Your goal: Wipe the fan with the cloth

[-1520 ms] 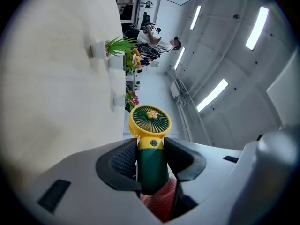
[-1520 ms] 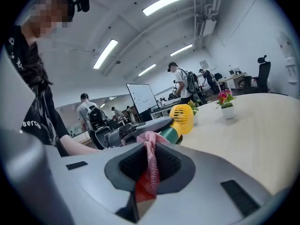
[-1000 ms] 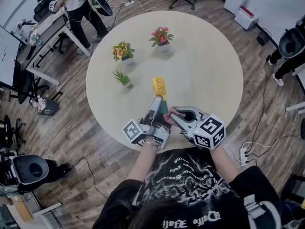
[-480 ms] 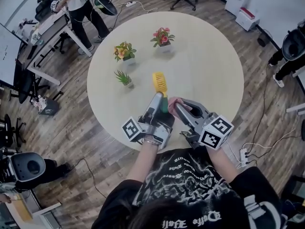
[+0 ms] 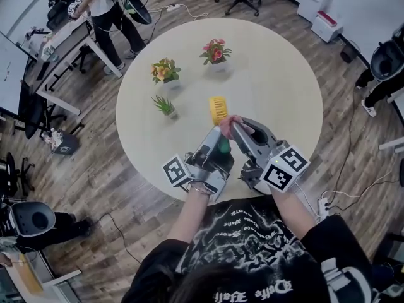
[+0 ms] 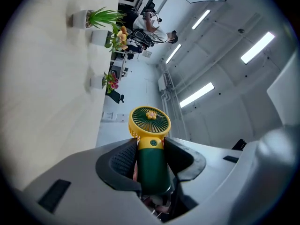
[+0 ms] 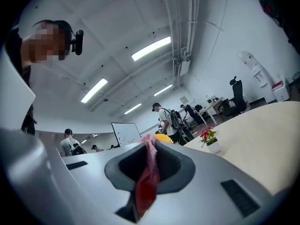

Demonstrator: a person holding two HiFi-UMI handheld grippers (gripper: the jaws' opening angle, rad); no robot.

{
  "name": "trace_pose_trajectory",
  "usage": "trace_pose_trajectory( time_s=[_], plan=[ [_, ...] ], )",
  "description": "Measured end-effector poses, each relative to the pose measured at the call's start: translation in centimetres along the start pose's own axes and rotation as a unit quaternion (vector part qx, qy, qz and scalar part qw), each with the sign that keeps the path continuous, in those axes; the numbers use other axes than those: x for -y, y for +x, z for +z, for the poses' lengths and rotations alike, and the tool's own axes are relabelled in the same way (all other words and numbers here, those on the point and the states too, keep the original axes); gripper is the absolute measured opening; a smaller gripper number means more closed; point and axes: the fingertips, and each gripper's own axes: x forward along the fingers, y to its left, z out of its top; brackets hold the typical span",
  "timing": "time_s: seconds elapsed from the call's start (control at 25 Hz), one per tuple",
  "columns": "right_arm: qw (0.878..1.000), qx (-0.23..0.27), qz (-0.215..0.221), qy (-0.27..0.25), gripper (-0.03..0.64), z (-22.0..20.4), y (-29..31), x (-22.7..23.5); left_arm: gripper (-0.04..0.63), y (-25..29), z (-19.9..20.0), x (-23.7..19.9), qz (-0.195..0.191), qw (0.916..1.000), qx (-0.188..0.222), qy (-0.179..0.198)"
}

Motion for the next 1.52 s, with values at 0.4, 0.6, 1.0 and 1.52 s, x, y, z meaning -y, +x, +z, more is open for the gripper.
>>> trace_pose_trajectory(
  time_s=[0.4, 0.6, 1.0, 1.52],
  plan=[
    [0.997, 0.072, 0.007, 0.006, 0.048, 5.6, 1.5, 0.9, 0.198, 0.4, -2.9, 0.5, 0.007, 0.9934, -0.1, 0.055],
    [0.995, 0.086, -0.007, 0.048, 0.049, 6.3, 1.6, 2.3, 0.198, 0.3, -3.8, 0.9, 0.007, 0.9867, -0.143, 0.077],
    [0.985, 0.008, -0.054, 0.162, 0.049, 2.6, 1.7, 5.0, 0.196, -0.2, -4.8, 2.1, -0.015, 0.9665, -0.208, 0.15],
    [0.972, -0.071, -0.007, 0.225, 0.046, -2.0, 0.9, 2.6, 0.197, -0.4, -3.0, 1.5, 0.0, 0.9713, -0.174, 0.162]
  ],
)
